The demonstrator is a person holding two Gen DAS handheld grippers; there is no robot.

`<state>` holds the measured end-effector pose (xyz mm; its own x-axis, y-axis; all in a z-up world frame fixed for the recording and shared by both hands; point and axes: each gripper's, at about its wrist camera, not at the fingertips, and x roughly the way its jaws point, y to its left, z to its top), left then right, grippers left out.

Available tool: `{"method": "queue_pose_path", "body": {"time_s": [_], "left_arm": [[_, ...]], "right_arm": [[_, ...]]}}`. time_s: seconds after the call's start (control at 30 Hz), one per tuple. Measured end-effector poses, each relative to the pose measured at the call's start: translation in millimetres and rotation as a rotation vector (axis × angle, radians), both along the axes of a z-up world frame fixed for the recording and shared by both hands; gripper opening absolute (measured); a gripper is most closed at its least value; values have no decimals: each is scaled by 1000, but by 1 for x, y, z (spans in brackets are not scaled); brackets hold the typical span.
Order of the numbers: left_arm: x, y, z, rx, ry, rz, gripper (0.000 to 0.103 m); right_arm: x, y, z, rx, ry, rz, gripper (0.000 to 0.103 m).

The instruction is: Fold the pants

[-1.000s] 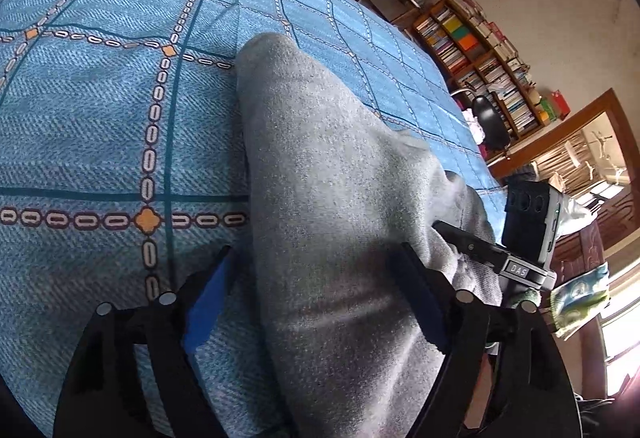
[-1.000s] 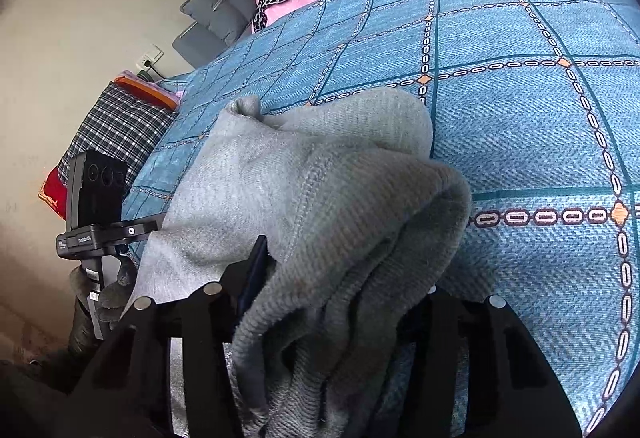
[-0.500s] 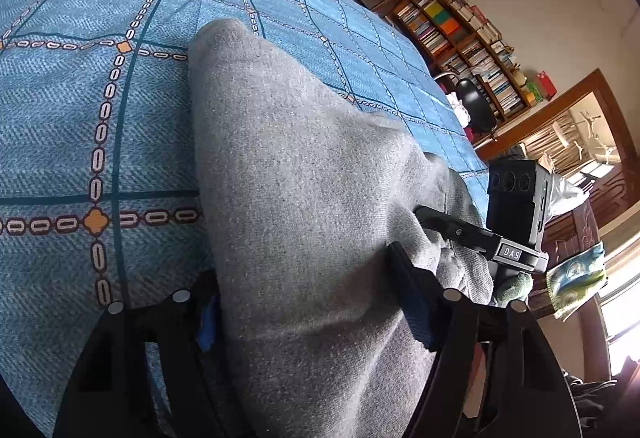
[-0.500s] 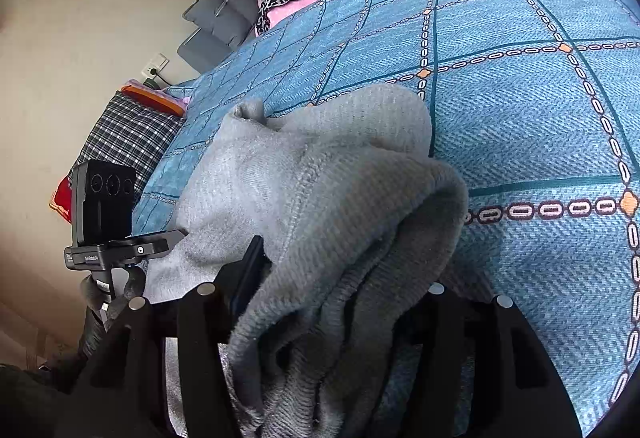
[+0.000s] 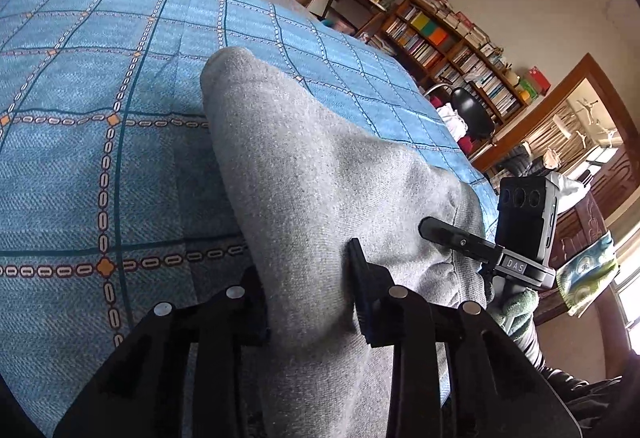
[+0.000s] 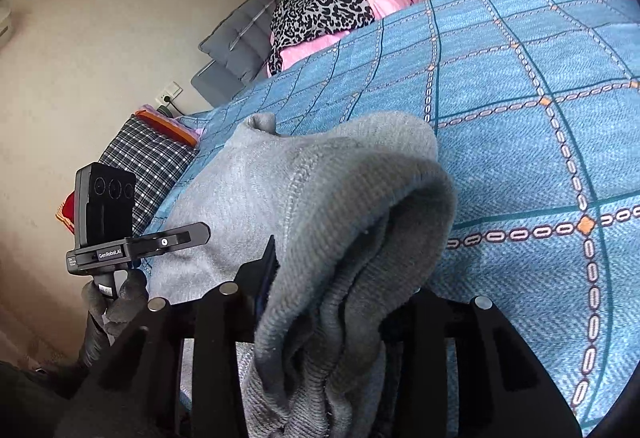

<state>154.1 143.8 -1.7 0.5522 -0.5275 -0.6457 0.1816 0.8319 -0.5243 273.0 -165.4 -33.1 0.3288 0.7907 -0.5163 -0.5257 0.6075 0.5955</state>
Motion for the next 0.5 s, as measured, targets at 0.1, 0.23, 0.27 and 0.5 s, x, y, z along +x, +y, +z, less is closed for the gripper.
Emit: {"method": "queue_pose_path", "body": {"time_s": [0.1, 0.23, 0.27, 0.5], "left_arm": [[12, -19, 12, 9, -24, -19, 31], [37, -58, 28, 27, -56, -64, 31], [44, -69, 31, 32, -62, -78, 31], [99, -148, 35, 36, -71, -152, 31]], "right_arm": [[2, -19, 13, 17, -38, -39, 39], [11, -58, 24, 27, -71, -102, 39], [13, -69, 27, 27, -79, -119, 39], [50, -139, 47, -45, -123, -205, 39]]}}
